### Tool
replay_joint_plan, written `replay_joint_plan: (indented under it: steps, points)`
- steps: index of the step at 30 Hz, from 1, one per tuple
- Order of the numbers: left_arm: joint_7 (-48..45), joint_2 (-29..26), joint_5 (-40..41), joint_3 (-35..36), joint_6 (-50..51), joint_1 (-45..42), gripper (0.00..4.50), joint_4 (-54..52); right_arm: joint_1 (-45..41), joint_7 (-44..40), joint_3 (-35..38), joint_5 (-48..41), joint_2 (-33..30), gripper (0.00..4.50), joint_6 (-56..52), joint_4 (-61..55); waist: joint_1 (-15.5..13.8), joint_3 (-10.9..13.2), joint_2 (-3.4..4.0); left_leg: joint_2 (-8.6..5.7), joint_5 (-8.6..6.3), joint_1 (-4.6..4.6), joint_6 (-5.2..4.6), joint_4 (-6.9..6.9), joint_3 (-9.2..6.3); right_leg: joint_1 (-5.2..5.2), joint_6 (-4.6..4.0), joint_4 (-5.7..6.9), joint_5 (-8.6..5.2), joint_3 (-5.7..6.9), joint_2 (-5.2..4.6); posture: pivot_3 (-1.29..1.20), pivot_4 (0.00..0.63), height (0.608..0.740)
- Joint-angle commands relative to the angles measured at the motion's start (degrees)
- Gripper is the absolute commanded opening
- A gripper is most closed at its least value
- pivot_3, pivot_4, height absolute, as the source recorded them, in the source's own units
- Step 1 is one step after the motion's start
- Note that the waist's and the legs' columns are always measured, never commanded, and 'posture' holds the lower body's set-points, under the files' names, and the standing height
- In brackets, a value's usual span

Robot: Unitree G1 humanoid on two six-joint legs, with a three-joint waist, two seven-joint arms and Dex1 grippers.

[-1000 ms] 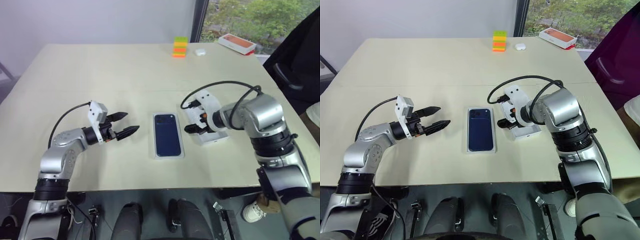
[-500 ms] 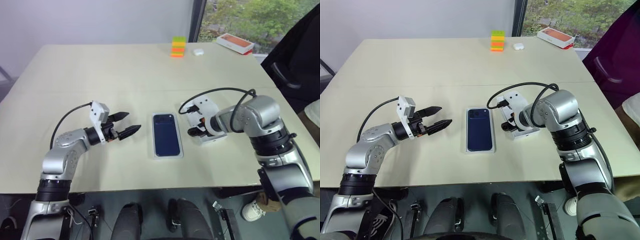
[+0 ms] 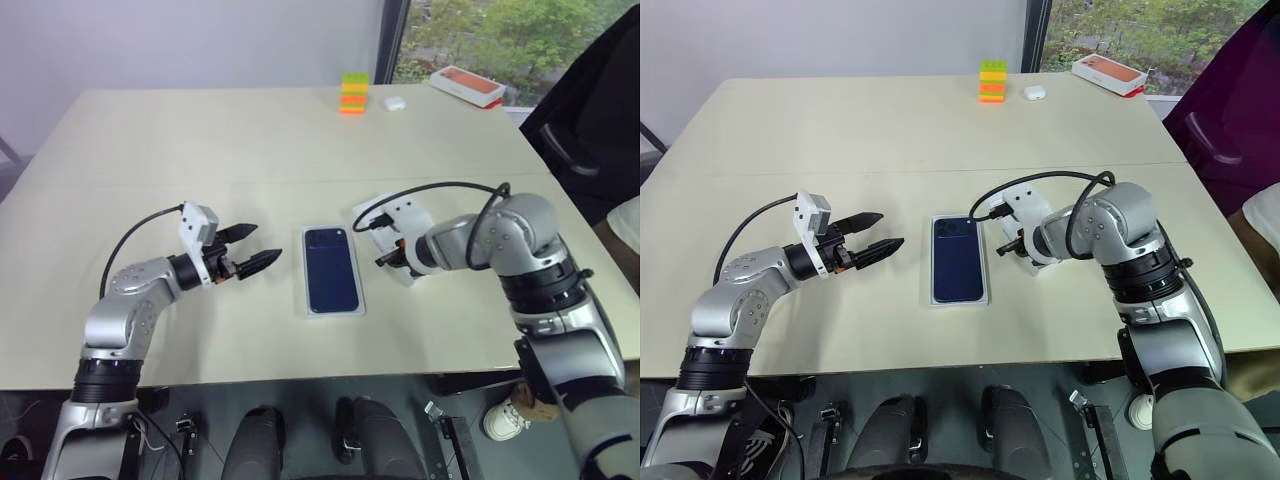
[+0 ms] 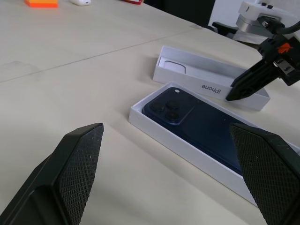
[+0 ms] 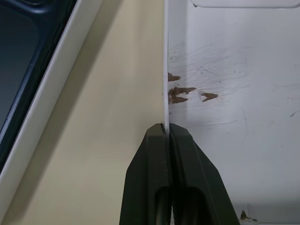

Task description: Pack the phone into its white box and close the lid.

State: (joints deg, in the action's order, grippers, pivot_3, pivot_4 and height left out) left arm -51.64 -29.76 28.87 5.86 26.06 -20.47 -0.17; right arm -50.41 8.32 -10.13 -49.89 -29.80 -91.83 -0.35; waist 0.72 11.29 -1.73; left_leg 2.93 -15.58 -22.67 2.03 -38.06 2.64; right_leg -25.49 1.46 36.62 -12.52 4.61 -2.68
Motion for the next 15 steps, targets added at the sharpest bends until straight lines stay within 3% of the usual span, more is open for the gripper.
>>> replay_joint_plan:
  steps: [1,10,13,15]
  points:
    - [0.1,-0.5,0.9,1.2,-0.1,-0.9,4.50,-1.3,0.8,-2.2,6.6,1.8,3.6,0.03,2.8,-5.8,0.1,0.0,0.00,0.01,0.00,-0.02,-0.01,0.01,0.00,-0.03,0.00,0.00,0.00,0.00,0.02,0.00,0.150,0.740]
    - [-0.3,-2.6,1.5,3.6,-0.2,-2.1,4.50,1.1,-0.8,-11.6,6.7,11.0,2.8,0.03,16.5,-7.4,0.1,0.0,0.01,0.01,-0.03,-0.18,-0.05,0.02,-0.02,-0.09,0.03,-0.14,-0.01,0.03,0.02,0.00,0.150,0.740]
    - [-0.2,-3.0,2.0,4.5,-0.1,-2.3,4.50,1.5,-2.9,-14.9,12.9,6.9,7.8,0.03,16.8,-5.1,0.2,0.0,0.01,0.02,-0.06,-0.47,-0.11,0.03,-0.01,-0.40,-0.01,-0.11,0.02,0.02,0.06,0.00,0.150,0.740]
    - [-0.5,-3.5,2.9,5.1,0.7,-2.3,4.50,0.7,-4.7,-15.0,22.6,-1.5,15.0,0.03,14.4,-2.2,0.2,0.0,0.00,0.02,-0.05,-0.72,-0.11,0.00,0.02,-0.84,-0.02,0.13,0.03,-0.02,0.05,0.00,0.150,0.740]
